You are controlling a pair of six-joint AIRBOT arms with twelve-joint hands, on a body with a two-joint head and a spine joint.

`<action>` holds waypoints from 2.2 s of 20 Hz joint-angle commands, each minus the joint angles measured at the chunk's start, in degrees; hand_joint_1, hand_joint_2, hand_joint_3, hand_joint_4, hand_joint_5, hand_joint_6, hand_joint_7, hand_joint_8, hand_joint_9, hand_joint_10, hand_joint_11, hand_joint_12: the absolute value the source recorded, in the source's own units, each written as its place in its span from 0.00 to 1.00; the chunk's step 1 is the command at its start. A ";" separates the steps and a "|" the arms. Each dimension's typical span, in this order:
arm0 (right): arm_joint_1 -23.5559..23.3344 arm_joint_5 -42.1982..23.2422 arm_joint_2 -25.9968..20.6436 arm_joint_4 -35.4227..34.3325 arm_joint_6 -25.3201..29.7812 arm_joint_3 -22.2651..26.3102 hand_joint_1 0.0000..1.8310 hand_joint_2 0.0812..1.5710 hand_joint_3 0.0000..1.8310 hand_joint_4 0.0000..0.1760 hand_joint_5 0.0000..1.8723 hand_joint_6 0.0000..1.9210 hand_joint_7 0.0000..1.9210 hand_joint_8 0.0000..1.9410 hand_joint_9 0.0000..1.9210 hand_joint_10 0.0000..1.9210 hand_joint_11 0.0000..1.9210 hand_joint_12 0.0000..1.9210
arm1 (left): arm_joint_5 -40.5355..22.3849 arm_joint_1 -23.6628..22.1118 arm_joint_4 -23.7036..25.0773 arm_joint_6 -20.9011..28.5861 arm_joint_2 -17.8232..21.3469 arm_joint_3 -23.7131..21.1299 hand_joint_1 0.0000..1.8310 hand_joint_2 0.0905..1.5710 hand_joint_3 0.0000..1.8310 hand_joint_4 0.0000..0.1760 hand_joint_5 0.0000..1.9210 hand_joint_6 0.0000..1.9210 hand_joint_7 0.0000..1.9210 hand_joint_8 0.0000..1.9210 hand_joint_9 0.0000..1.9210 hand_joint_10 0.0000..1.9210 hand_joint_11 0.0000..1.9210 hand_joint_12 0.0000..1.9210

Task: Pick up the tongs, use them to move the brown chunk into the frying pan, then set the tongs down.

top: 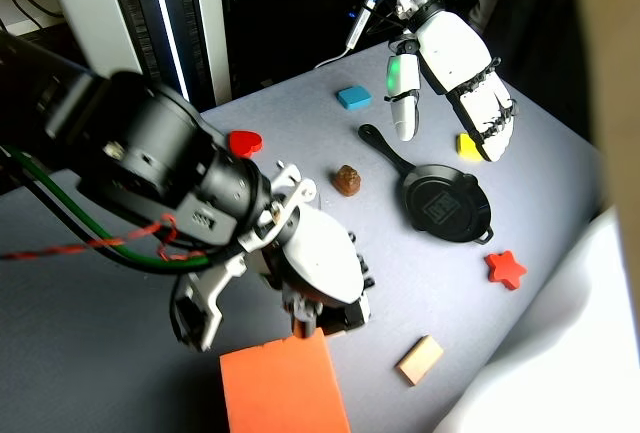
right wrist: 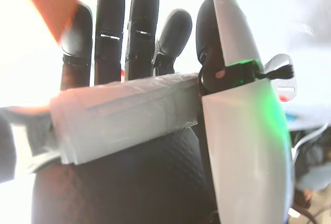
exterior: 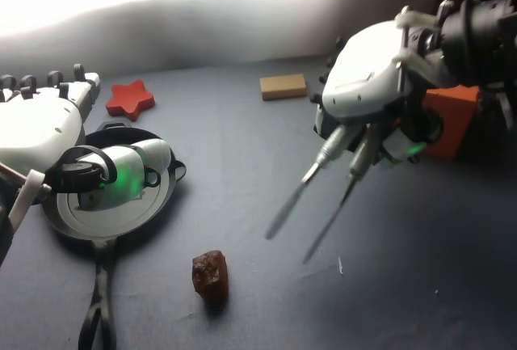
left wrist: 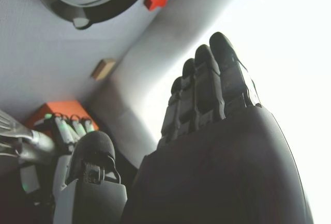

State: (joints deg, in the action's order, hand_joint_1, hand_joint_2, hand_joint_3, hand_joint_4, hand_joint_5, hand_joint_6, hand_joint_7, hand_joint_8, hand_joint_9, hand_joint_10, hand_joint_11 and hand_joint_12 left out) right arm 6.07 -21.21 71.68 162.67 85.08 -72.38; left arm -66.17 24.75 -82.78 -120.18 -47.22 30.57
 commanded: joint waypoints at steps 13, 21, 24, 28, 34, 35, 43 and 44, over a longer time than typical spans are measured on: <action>-4.26 -1.83 -6.69 9.90 20.84 9.46 0.59 0.78 0.00 0.00 0.39 0.70 0.54 0.07 0.39 0.40 0.25 0.82 | -5.85 -0.36 4.78 -0.13 0.69 -0.35 0.00 0.77 0.00 0.01 0.02 0.00 0.05 0.00 0.06 0.00 0.00 0.25; -1.49 -0.62 -9.19 9.90 27.06 12.49 0.59 0.78 0.00 0.00 0.40 0.69 0.53 0.07 0.39 0.40 0.24 0.83 | -6.13 -0.36 4.78 -0.09 0.69 -0.55 0.00 0.77 0.00 0.00 0.02 0.00 0.06 0.00 0.06 0.00 0.00 0.23; -1.18 3.58 -11.26 9.90 21.06 16.77 0.60 0.77 0.00 0.00 0.40 0.69 0.53 0.07 0.39 0.39 0.24 0.82 | -6.15 -0.41 4.78 -0.10 0.70 -0.52 0.00 0.77 0.00 0.00 0.01 0.00 0.05 0.00 0.05 0.00 0.00 0.21; -0.56 5.38 -12.14 9.90 19.62 19.24 0.59 0.78 0.00 0.00 0.40 0.69 0.53 0.07 0.39 0.39 0.24 0.82 | -6.42 -0.39 4.78 -0.10 0.74 -0.49 0.00 0.78 0.00 0.00 0.01 0.00 0.05 0.00 0.06 0.00 0.00 0.21; 1.91 8.40 -11.44 9.90 19.82 19.57 0.59 0.78 0.00 0.00 0.39 0.70 0.53 0.07 0.38 0.40 0.23 0.83 | -6.77 -0.40 4.77 -0.10 0.74 -0.48 0.00 0.77 0.00 0.00 0.01 0.00 0.06 0.00 0.06 0.00 0.00 0.25; 2.56 8.39 -10.99 9.81 19.73 18.71 0.59 0.78 0.00 0.00 0.39 0.70 0.53 0.07 0.38 0.40 0.23 0.83 | -6.81 -0.42 4.77 -0.10 0.74 -0.44 0.00 0.77 0.00 0.00 0.01 0.00 0.06 0.00 0.07 0.00 0.00 0.24; 6.25 19.01 -11.98 -11.21 -19.86 19.34 0.60 0.77 0.00 0.00 0.41 0.68 0.53 0.06 0.39 0.38 0.24 0.81 | -6.97 -0.32 4.75 -0.10 0.74 -0.44 0.00 0.77 0.00 0.00 0.02 0.00 0.07 0.00 0.08 0.00 0.00 0.27; 6.51 21.49 -12.12 -19.07 -28.69 19.40 0.60 0.77 0.00 0.00 0.40 0.68 0.53 0.06 0.38 0.38 0.24 0.81 | -6.97 -0.28 4.75 -0.10 0.74 -0.44 0.00 0.77 0.00 0.00 0.02 0.00 0.06 0.00 0.07 0.00 0.00 0.26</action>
State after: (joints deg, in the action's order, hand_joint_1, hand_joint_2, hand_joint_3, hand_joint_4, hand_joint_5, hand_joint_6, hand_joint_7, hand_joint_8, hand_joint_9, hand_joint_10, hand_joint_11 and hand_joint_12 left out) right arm 13.10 -5.50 59.99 141.14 53.65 -53.10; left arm -69.45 24.75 -83.11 -120.16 -46.98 30.15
